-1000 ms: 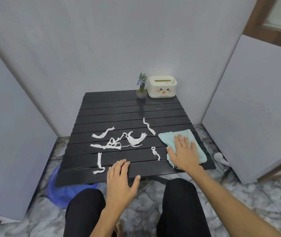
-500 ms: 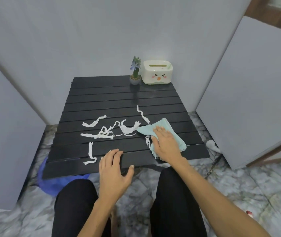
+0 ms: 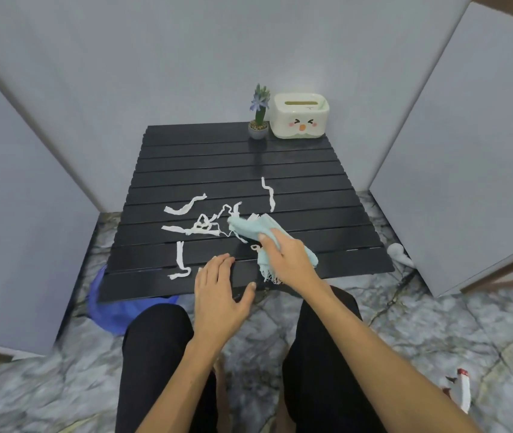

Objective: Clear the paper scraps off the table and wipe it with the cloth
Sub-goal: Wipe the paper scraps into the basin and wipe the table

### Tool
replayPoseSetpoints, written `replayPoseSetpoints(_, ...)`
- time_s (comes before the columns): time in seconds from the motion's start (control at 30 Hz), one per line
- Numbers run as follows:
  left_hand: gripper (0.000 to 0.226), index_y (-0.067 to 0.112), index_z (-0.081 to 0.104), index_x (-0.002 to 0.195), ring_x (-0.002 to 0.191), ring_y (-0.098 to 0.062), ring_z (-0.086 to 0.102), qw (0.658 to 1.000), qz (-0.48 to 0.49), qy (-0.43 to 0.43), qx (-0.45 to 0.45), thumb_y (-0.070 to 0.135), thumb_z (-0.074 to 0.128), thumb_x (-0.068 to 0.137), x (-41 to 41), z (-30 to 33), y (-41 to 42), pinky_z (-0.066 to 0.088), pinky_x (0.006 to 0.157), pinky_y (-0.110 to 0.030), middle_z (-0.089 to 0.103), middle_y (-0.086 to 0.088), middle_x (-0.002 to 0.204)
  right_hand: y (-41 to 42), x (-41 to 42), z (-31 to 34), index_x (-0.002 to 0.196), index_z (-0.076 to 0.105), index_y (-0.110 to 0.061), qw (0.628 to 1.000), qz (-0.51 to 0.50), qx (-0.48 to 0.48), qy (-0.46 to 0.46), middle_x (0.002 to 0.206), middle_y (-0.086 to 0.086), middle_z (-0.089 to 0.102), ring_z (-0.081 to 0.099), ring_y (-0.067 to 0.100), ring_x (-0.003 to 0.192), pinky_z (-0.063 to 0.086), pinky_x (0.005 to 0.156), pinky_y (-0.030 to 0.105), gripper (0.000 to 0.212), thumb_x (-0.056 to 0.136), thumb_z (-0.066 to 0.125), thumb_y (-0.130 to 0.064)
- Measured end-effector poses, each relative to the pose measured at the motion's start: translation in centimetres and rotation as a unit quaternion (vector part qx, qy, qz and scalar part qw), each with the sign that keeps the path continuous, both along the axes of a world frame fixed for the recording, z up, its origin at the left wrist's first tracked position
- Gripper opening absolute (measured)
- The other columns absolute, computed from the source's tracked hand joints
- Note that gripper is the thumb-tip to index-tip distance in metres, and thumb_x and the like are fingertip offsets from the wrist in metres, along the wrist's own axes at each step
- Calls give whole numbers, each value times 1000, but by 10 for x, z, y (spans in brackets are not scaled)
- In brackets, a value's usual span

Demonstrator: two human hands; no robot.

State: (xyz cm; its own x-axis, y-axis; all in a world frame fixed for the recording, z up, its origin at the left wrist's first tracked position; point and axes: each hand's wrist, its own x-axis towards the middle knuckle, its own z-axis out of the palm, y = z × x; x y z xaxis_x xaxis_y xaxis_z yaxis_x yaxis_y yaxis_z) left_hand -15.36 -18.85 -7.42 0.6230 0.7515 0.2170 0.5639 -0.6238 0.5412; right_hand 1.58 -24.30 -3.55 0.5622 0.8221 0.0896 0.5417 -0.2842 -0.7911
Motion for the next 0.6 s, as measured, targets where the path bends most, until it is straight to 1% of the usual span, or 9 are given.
replayPoseSetpoints(0.03, 61, 12, 51, 134, 134, -20, 41, 1000, 0, 2, 1, 51, 56, 87, 0, 0, 0, 28, 116, -44, 49, -1, 141, -3, 1, 6, 97, 63, -15, 999, -17, 13, 27, 69, 9, 63, 55, 19, 61, 44, 59, 33, 34, 102, 43, -42)
replayPoseSetpoints(0.1, 62, 12, 51, 134, 134, -20, 42, 1000, 0, 1, 3, 51, 55, 87, 0, 0, 0, 27, 116, -43, 49, -1, 141, -9, 7, 21, 88, 60, -19, 997, -40, 39, 54, 64, 1, 57, 49, 11, 54, 40, 53, 26, 31, 103, 43, -41)
replayPoseSetpoints(0.2, 61, 11, 52, 133, 133, -20, 42, 1000, 2, -5, 5, 51, 55, 86, 0, 0, 0, 27, 116, -41, 50, -2, 140, -19, 30, 46, 79, 56, -16, 993, -84, 62, 54, 62, -7, 49, 40, 2, 49, 34, 48, 18, 35, 103, 43, -38)
replayPoseSetpoints(0.3, 62, 11, 52, 133, 133, -20, 42, 1000, 8, -9, 6, 52, 54, 86, 1, 0, -2, 26, 116, -40, 50, -1, 140, -25, 60, 67, 79, 55, -11, 989, -125, 74, 17, 64, -5, 53, 45, 6, 54, 35, 48, 15, 39, 104, 41, -38)
replayPoseSetpoints(0.4, 63, 12, 53, 133, 133, -20, 42, 1000, 13, -10, 4, 52, 53, 85, 2, -1, -3, 22, 116, -38, 51, -1, 140, -20, 77, 73, 84, 53, -11, 987, -133, 65, -62, 66, -2, 54, 49, 9, 57, 37, 51, 14, 34, 105, 39, -33)
replayPoseSetpoints(0.47, 63, 12, 52, 133, 133, -19, 42, 1000, 15, -12, 5, 52, 53, 85, 2, -1, -3, 22, 117, -38, 50, 0, 140, -14, 81, 62, 96, 57, -10, 988, -115, 38, -97, 74, -1, 57, 53, 12, 64, 37, 57, 18, 30, 105, 38, -31)
replayPoseSetpoints(0.53, 63, 13, 52, 134, 134, -19, 41, 1000, 12, -10, 5, 52, 53, 85, 2, -1, -3, 22, 117, -38, 50, 0, 140, -10, 81, 37, 106, 59, -10, 991, -90, -6, -101, 83, 0, 59, 56, 18, 73, 39, 68, 28, 28, 105, 38, -30)
replayPoseSetpoints(0.57, 63, 13, 51, 134, 134, -19, 41, 1000, 12, -8, 5, 52, 53, 85, 2, -1, -3, 21, 118, -38, 49, 0, 141, -10, 79, 22, 108, 59, -10, 992, -71, -40, -98, 89, 3, 63, 60, 21, 82, 42, 76, 32, 30, 105, 39, -31)
replayPoseSetpoints(0.6, 63, 13, 51, 135, 135, -20, 40, 1000, 13, -7, 6, 52, 52, 85, 2, -1, -2, 20, 118, -37, 49, 0, 142, -9, 77, 8, 114, 60, -7, 990, -47, -75, -110, 103, 10, 66, 62, 28, 99, 44, 88, 35, 36, 104, 39, -34)
